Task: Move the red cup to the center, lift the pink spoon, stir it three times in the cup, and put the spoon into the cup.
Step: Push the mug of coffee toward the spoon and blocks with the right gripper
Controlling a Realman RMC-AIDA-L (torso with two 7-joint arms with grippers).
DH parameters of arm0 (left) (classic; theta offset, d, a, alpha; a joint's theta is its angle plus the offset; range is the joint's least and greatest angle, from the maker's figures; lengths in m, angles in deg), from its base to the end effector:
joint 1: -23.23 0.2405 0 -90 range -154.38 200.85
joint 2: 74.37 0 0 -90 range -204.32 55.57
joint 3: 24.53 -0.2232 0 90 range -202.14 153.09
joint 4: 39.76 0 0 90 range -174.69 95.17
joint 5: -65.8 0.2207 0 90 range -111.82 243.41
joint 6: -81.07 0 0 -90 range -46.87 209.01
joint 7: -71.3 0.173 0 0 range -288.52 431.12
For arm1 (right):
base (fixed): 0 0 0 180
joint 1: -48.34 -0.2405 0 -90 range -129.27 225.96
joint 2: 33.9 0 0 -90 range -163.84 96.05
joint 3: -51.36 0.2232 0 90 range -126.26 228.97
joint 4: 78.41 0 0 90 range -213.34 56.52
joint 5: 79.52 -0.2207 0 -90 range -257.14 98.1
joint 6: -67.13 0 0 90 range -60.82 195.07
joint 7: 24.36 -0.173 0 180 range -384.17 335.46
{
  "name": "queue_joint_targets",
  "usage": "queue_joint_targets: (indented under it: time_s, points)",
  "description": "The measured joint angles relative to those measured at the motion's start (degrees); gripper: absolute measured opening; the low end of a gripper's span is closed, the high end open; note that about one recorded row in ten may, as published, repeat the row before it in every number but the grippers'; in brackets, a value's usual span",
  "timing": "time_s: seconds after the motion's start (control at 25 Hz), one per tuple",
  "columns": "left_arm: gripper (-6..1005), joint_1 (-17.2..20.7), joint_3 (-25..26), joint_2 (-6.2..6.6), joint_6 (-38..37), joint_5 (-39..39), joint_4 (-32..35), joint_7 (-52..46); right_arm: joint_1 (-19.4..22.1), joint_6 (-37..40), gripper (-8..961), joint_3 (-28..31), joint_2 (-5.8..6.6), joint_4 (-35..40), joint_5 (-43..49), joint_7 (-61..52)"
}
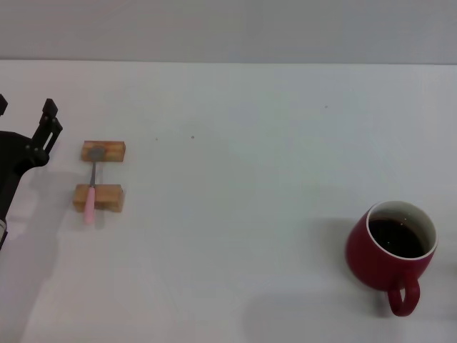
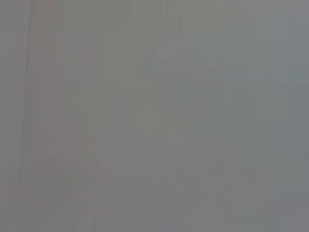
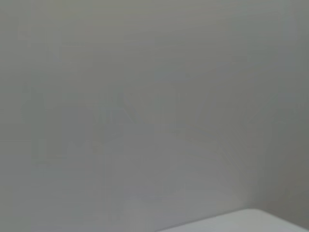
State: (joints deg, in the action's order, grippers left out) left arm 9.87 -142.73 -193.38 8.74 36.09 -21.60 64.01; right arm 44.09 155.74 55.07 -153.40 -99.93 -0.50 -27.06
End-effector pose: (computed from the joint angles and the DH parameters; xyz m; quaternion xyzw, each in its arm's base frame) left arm -0.3035 0.3121 -0.0004 -0.6824 -0.2044 -0.3350 0.6167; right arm 0.3530 0.1995 -0.0139 -0.5568 0.3347 0.3081 0.6950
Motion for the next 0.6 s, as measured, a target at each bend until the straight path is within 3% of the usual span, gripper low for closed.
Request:
queue_joint_targets:
  time_s: [0.16, 0.6]
  points:
    - [783, -0.3, -0.1, 0.00, 0.4, 0.0, 0.0, 0.0, -0.3, -1.4, 9, -0.7, -0.14, -0.6, 0.0, 0.0]
    - [783, -0.3, -0.3, 0.00, 0.6, 0.0, 0.2, 0.0, -1.6, -4.4, -1, -3.5, -0.20, -1.3, 0.0, 0.0]
